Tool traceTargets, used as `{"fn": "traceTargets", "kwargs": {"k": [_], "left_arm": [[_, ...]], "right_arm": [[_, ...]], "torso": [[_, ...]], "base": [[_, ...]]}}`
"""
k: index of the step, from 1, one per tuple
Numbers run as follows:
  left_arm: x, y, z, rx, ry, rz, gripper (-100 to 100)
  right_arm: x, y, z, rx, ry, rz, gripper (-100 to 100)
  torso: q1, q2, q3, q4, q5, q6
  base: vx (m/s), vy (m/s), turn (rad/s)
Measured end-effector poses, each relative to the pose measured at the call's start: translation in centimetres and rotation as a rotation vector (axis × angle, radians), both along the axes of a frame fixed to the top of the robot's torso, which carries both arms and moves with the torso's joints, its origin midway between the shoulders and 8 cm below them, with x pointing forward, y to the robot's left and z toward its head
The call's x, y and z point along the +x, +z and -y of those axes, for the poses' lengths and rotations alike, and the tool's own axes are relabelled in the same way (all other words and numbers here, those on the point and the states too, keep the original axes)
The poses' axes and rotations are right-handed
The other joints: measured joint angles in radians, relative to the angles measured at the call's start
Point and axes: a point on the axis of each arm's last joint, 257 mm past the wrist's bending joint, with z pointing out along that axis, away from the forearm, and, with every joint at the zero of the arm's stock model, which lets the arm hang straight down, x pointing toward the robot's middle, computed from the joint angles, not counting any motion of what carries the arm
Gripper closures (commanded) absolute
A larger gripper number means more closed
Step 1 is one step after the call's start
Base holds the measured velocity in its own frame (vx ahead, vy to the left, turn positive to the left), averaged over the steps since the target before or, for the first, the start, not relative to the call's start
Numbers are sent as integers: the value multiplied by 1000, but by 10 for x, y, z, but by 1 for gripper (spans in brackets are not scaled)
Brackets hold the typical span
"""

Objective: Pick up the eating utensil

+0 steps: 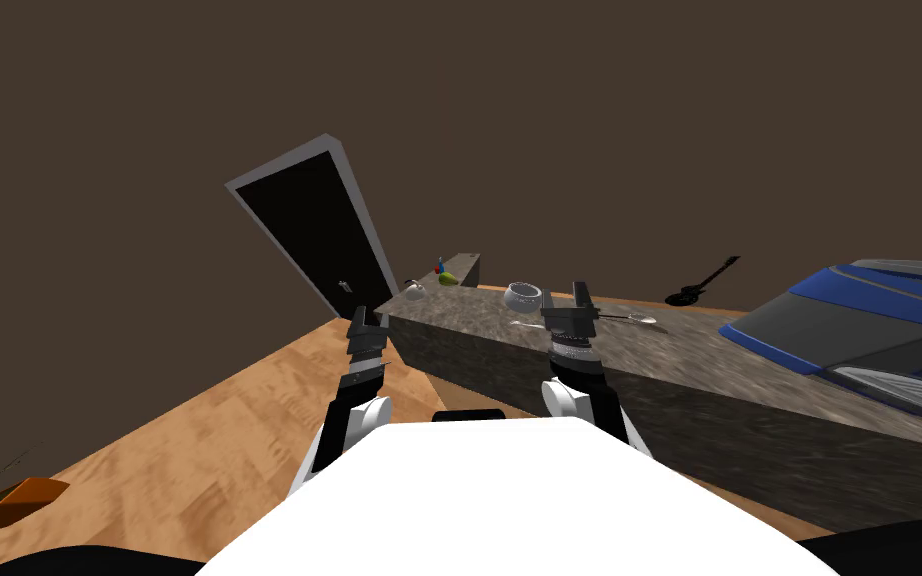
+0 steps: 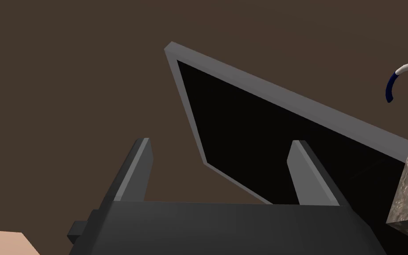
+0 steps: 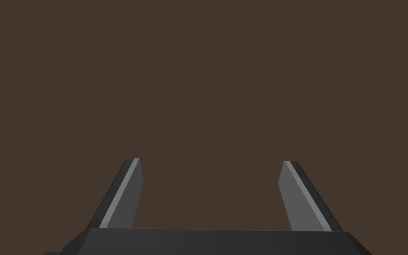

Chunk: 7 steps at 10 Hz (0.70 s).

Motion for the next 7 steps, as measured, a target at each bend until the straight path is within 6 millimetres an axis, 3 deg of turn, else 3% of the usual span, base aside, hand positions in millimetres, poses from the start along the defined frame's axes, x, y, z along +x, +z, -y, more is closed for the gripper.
{"fn": "traceTargets", "kwargs": {"k": [4, 7], "left_arm": [[0, 0, 0, 0, 0, 0, 0], [0, 0, 0, 0, 0, 0, 0]], "right_arm": [[4, -12, -4, -113, -3, -49, -100], [13, -34, -2, -242, -29, -115, -100]], "torso": [[2, 3, 2, 1, 0, 0], [3, 5, 3, 1, 1, 0]], "base": [[-38, 27, -28], [-67, 49, -37]]}}
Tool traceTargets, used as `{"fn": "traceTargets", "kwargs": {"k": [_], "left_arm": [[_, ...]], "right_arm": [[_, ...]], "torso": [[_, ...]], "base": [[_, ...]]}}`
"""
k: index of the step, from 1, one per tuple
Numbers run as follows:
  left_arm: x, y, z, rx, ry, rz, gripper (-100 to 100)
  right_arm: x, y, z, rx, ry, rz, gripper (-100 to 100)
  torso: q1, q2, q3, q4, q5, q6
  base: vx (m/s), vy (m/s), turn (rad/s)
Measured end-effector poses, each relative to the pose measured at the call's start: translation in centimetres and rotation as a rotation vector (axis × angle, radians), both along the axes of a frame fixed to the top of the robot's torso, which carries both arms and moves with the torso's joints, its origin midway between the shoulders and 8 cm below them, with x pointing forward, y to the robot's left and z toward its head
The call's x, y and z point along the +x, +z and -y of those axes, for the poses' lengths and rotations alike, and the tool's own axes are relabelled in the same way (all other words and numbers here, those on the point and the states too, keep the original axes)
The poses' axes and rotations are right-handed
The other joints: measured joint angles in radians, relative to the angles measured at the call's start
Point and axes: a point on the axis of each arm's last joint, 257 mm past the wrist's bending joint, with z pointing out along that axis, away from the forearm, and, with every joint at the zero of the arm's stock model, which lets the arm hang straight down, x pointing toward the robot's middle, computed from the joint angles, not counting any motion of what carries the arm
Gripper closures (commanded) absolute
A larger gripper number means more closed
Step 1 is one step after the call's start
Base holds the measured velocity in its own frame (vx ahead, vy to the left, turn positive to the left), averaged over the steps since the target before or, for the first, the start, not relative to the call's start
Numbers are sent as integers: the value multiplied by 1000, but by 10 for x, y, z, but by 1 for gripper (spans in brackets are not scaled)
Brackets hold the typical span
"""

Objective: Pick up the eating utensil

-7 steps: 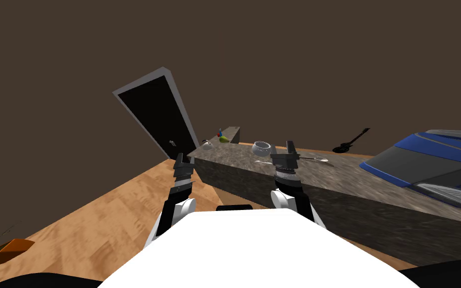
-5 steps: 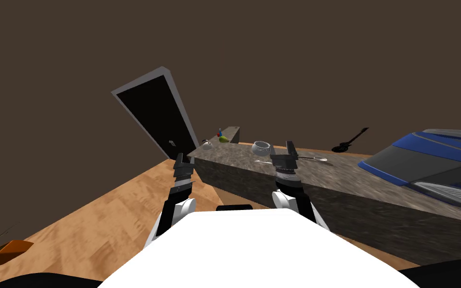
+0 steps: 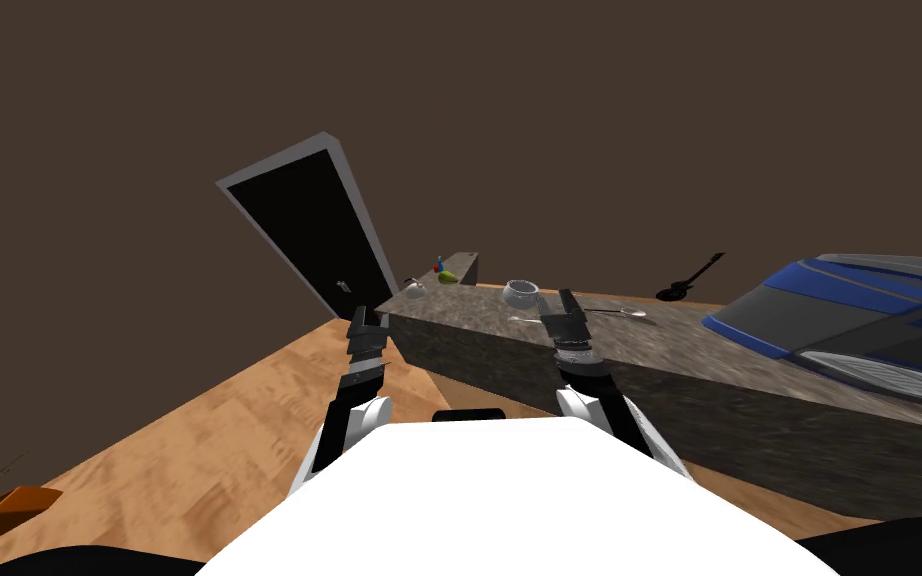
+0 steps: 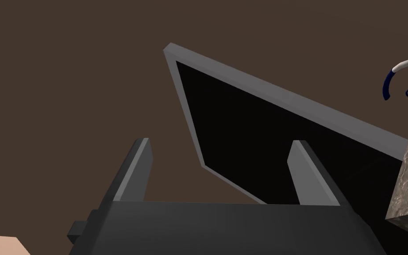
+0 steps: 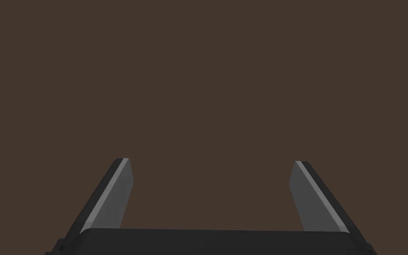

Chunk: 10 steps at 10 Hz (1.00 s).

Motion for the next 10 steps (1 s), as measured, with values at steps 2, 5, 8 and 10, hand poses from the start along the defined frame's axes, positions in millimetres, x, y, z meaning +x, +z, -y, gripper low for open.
{"fn": "traceTargets", "kwargs": {"k": [2, 5, 8, 10], "left_arm": [[0, 0, 0, 0, 0, 0, 0], [0, 0, 0, 0, 0, 0, 0], [0, 0, 0, 0, 0, 0, 0], [0, 0, 0, 0, 0, 0, 0]], "right_arm": [[6, -21, 6, -98, -30, -55, -100], [11, -40, 12, -220, -54, -116, -100], [17, -69, 25, -355, -84, -189, -100], [20, -91, 33, -446, -102, -240, -100]], "torso": [[0, 0, 0, 0, 0, 0], [1, 0, 0, 0, 0, 0], [0, -1, -1, 0, 0, 0], [0, -2, -1, 0, 0, 0]], "base": [[-58, 47, -23], [-64, 58, -16], [-55, 55, 5], [-47, 46, 12]]}}
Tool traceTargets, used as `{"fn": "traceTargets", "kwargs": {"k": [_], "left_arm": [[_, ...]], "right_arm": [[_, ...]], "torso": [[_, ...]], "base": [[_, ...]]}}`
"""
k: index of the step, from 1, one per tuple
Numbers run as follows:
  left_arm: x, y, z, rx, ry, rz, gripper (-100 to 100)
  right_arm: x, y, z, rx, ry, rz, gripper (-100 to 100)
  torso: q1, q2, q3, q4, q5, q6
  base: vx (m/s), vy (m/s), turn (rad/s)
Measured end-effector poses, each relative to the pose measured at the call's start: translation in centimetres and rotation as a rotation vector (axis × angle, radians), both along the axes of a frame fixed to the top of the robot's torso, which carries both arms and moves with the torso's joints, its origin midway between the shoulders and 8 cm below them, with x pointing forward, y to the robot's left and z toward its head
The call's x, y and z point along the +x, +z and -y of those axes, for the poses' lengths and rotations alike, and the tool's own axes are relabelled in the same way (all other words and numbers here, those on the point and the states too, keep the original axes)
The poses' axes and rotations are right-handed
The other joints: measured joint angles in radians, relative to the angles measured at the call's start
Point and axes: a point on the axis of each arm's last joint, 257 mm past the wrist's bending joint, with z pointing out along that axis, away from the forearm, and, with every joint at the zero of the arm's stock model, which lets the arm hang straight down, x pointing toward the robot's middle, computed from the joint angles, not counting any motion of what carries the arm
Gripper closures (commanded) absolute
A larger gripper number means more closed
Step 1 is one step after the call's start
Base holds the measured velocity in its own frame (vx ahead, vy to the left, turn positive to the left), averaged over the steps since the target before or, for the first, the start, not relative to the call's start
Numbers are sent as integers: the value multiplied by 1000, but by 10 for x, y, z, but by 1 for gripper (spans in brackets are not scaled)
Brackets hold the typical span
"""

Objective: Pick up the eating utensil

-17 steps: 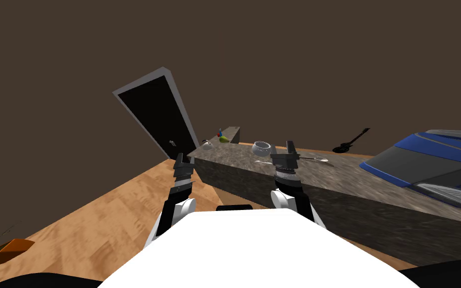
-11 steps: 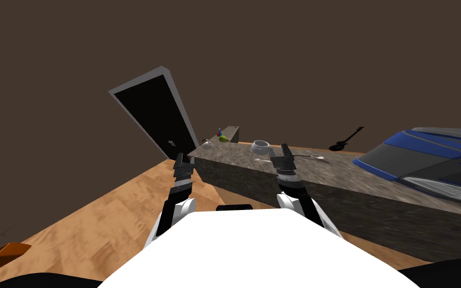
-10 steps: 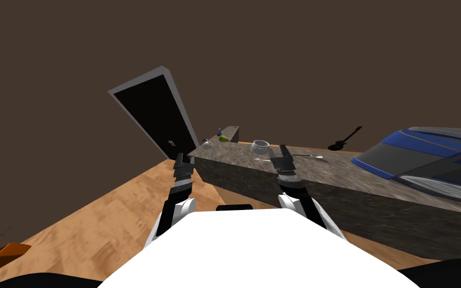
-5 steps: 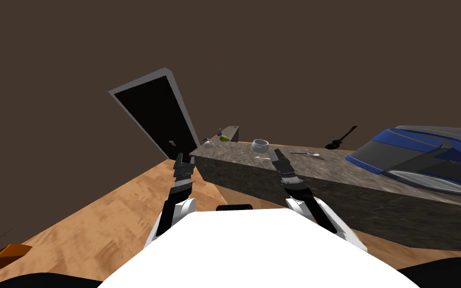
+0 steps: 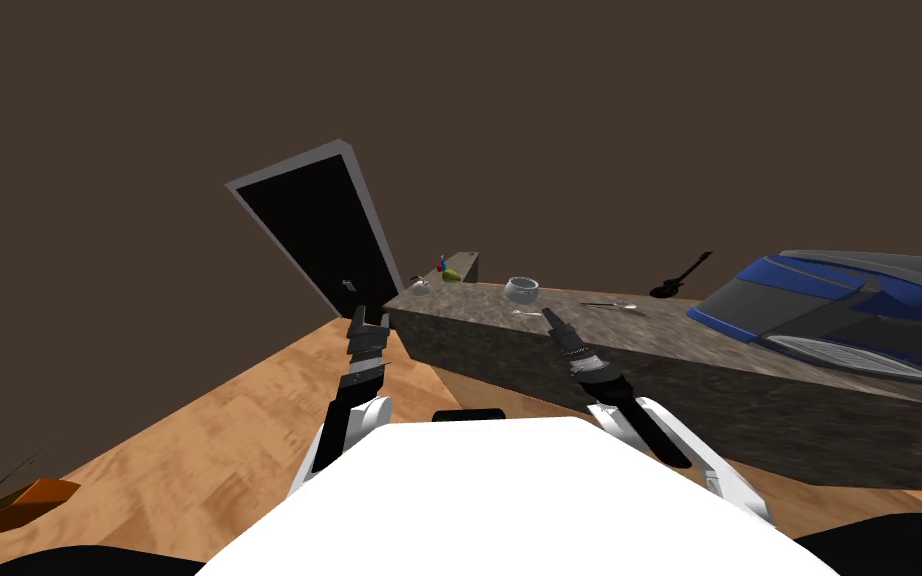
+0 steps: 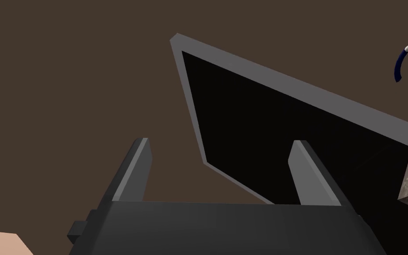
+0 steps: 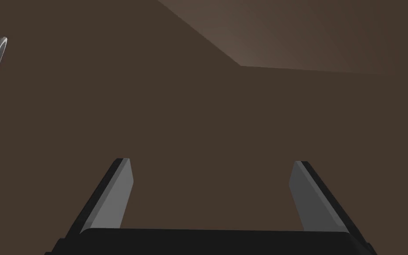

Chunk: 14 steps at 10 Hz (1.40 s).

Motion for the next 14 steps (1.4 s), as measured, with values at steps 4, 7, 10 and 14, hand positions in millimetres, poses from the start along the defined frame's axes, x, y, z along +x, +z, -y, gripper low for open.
{"fn": "traceTargets", "kwargs": {"k": [4, 7, 10, 14], "left_arm": [[0, 0, 0, 0, 0, 0, 0], [0, 0, 0, 0, 0, 0, 0], [0, 0, 0, 0, 0, 0, 0], [0, 0, 0, 0, 0, 0, 0]], "right_arm": [[-4, -35, 18, -148, -17, -87, -100], [-4, -65, 39, -266, -29, -162, -100], [-15, -102, 61, -409, -34, -262, -100], [-30, -146, 92, -562, -25, -369, -100]], "torso": [[0, -2, -1, 0, 0, 0], [0, -2, -1, 0, 0, 0], [1, -2, -1, 0, 0, 0], [-1, -4, -2, -1, 0, 0]], "base": [[-29, 45, 28], [-25, 56, 61], [-11, 54, 53], [11, 41, 88]]}}
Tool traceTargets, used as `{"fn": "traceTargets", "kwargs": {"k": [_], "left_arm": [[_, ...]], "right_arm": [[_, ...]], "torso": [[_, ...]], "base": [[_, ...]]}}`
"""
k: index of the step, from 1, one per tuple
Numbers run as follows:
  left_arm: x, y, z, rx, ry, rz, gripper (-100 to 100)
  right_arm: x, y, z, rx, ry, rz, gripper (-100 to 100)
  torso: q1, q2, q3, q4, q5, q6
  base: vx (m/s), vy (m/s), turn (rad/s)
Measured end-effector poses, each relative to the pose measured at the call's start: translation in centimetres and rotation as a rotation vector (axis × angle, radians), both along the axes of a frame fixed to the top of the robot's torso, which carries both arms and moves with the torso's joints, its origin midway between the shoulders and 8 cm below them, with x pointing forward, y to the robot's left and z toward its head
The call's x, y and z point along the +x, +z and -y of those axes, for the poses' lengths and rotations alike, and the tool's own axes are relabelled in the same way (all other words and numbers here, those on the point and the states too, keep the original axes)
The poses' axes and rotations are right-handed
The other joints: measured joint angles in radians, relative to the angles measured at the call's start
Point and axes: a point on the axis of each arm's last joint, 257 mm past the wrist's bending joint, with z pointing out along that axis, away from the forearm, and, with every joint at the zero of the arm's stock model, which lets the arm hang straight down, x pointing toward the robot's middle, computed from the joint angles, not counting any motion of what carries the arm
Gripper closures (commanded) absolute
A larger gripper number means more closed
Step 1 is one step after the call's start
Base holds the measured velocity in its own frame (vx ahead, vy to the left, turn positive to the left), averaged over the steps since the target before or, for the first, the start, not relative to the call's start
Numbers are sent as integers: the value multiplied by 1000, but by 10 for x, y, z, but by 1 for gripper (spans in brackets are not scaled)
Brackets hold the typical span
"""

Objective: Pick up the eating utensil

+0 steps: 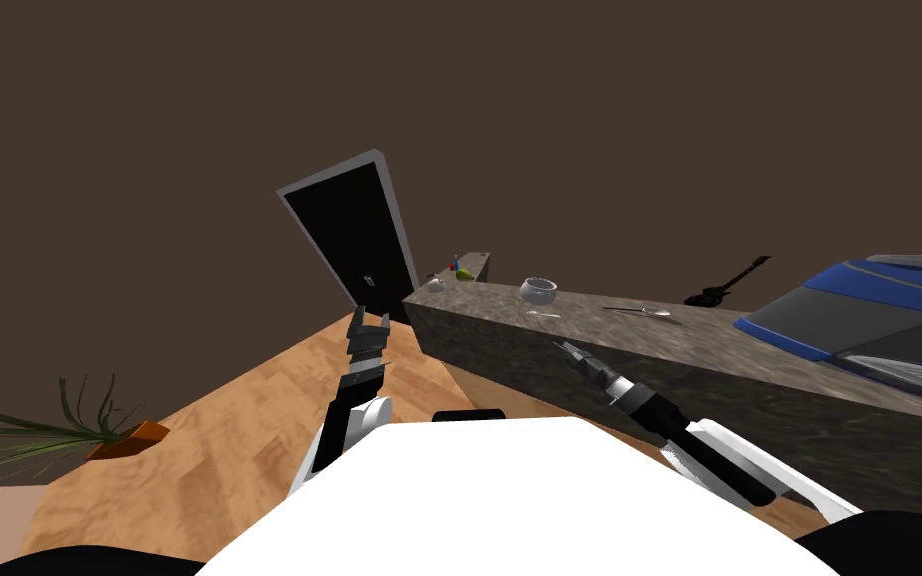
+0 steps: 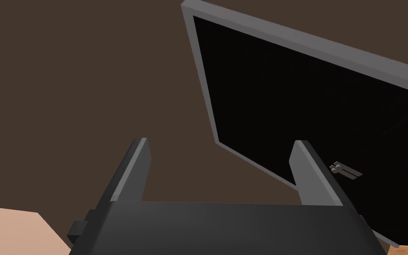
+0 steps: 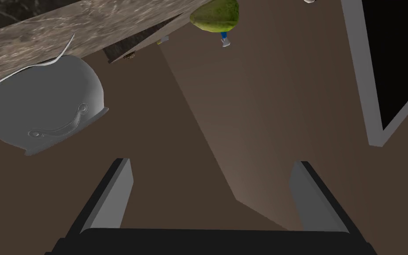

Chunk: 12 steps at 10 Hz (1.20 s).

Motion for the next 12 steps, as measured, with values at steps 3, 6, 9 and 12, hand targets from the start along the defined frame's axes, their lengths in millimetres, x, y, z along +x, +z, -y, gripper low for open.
{"fn": "traceTargets", "kwargs": {"k": [3, 6, 9, 12], "left_arm": [[0, 0, 0, 0, 0, 0, 0], [0, 0, 0, 0, 0, 0, 0], [0, 0, 0, 0, 0, 0, 0], [0, 0, 0, 0, 0, 0, 0]], "right_arm": [[-11, -22, 27, -102, 7, -81, -100], [-35, -52, 56, -219, 18, -184, -100], [-50, -73, 84, -314, 31, -269, -100], [-77, -91, 120, -419, 55, -374, -100]], "torso": [[0, -1, 0, 0, 0, 0], [0, -1, 0, 0, 0, 0], [-1, -2, -1, 0, 0, 0], [0, -3, -2, -1, 0, 0]], "base": [[25, 45, 115], [27, 36, 102], [51, 32, 127], [55, 26, 138]]}}
